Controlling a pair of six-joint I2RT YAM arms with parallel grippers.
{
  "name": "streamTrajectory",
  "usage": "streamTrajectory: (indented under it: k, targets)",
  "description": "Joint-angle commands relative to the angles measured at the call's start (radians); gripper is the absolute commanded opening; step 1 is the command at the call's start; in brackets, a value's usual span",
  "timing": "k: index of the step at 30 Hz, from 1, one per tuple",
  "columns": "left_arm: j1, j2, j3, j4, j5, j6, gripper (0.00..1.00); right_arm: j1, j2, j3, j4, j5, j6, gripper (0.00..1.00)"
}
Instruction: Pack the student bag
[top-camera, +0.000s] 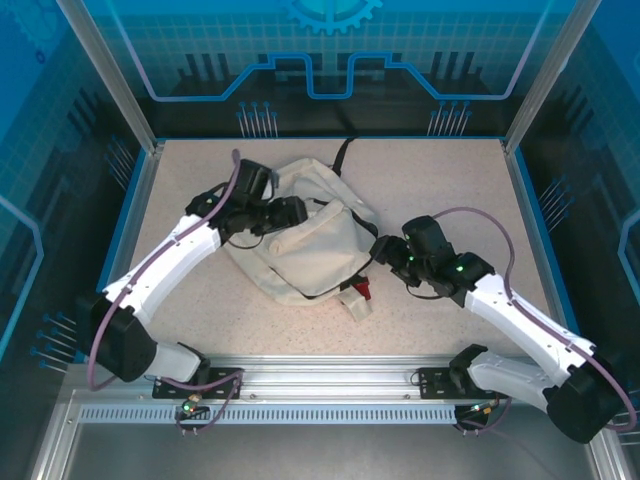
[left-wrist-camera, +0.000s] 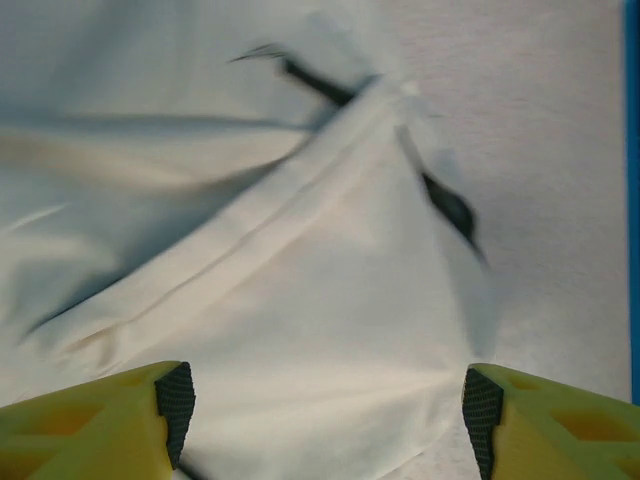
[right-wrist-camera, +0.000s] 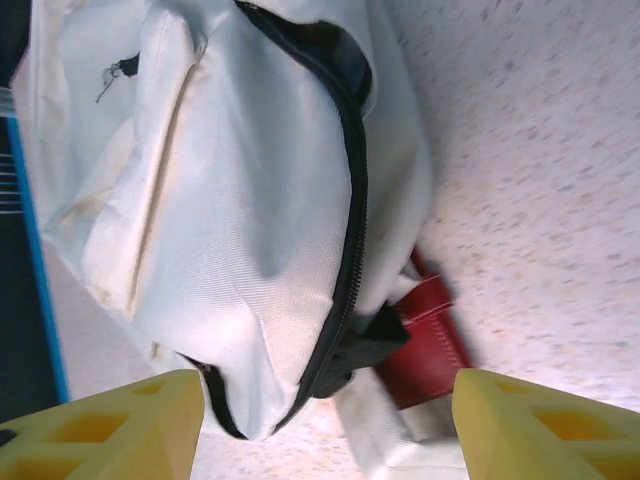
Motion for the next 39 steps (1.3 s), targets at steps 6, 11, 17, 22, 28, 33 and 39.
streamTrajectory:
  k: [6,11,17,22,28,33,39]
  targets:
    - [0.097,-0.094,-0.294,0.071,0.079,-0.183,0.66,0.065,0.107,0.222,-0.146,0.054,-0.239,0.67]
    - [0.114,-0.061,-0.402,0.194,0.175,-0.236,0.58,0.112,0.204,0.264,-0.092,-0.003,-0.254,0.67]
    - [0.124,0.006,-0.428,0.281,0.195,-0.241,0.57,0.169,0.291,0.315,-0.071,-0.018,-0.273,0.66]
    - [0.126,0.081,-0.404,0.357,0.210,-0.235,0.45,0.208,0.358,0.368,-0.071,-0.030,-0.308,0.65]
    - [0.126,0.127,-0.363,0.373,0.207,-0.205,0.20,0.268,0.450,0.420,-0.058,-0.071,-0.373,0.61]
    - [0.126,0.134,-0.316,0.364,0.219,-0.164,0.01,0.331,0.566,0.482,-0.052,-0.093,-0.403,0.54]
    - [0.126,0.136,-0.244,0.403,0.287,-0.124,0.00,0.348,0.676,0.475,0.070,-0.159,-0.334,0.42]
